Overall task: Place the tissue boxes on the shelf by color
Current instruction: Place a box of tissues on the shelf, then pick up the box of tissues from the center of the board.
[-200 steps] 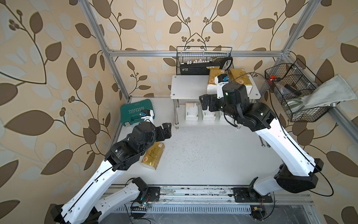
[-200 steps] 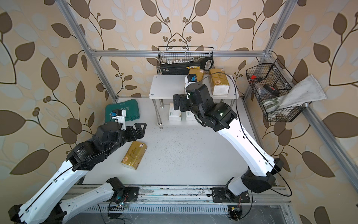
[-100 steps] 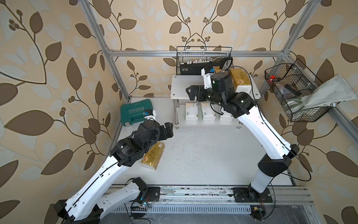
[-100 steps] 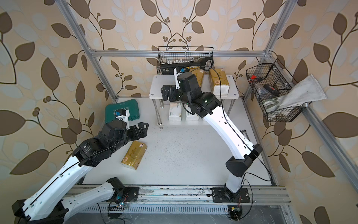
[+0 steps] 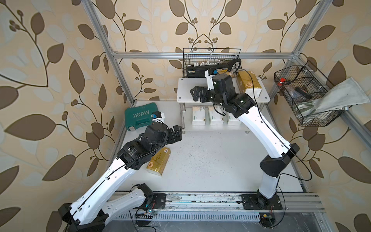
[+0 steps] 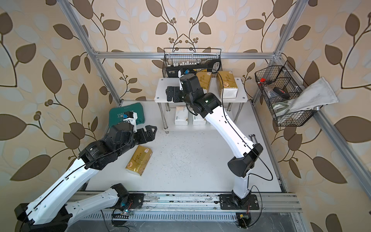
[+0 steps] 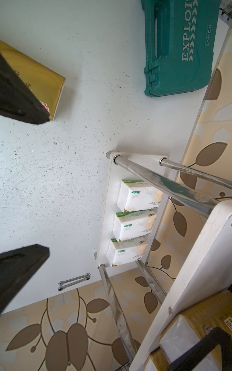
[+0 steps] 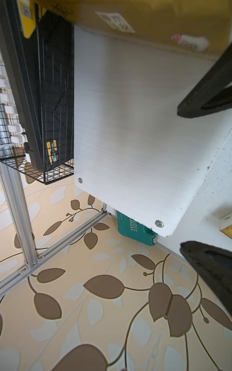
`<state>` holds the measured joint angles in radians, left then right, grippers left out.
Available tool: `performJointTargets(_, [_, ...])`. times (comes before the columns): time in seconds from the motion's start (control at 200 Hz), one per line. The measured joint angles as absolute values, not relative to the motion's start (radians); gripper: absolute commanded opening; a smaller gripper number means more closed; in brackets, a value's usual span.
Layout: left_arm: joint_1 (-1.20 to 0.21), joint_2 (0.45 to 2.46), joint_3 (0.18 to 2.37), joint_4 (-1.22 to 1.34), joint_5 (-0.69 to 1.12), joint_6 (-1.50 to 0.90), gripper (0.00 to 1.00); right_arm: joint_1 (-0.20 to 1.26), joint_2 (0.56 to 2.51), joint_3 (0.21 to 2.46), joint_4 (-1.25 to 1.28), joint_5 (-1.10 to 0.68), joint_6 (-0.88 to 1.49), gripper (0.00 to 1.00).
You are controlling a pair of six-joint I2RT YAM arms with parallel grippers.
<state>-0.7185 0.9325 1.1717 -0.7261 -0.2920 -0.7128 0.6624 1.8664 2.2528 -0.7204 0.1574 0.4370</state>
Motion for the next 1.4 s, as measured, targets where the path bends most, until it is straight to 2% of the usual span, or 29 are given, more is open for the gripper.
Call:
performJointTargets(0.96, [-0.719,0.948,1.186,-0.709,-0.277,-0.712,0.99,0.619,1.789,2.167,-0.709,0.175,0.437,0.99])
performJointTargets(1.135, [-0.719,0.947,1.186,-0.710,-0.278,-0.713,0.99,0.621,1.765,2.152,-0.707,0.127,0.445,0.99])
performJointTargets(1.265, [-0.719,0.931,1.186,-0.733,-0.289,-0.726,0.99,0.646,1.729,2.144,-0.708,0.076,0.444,0.99])
performJointTargets(1.4, [-0.719,0.873,1.166,-0.793,-0.342,-0.779,0.99,0.735,1.659,2.090,-0.706,0.047,0.432,0.99])
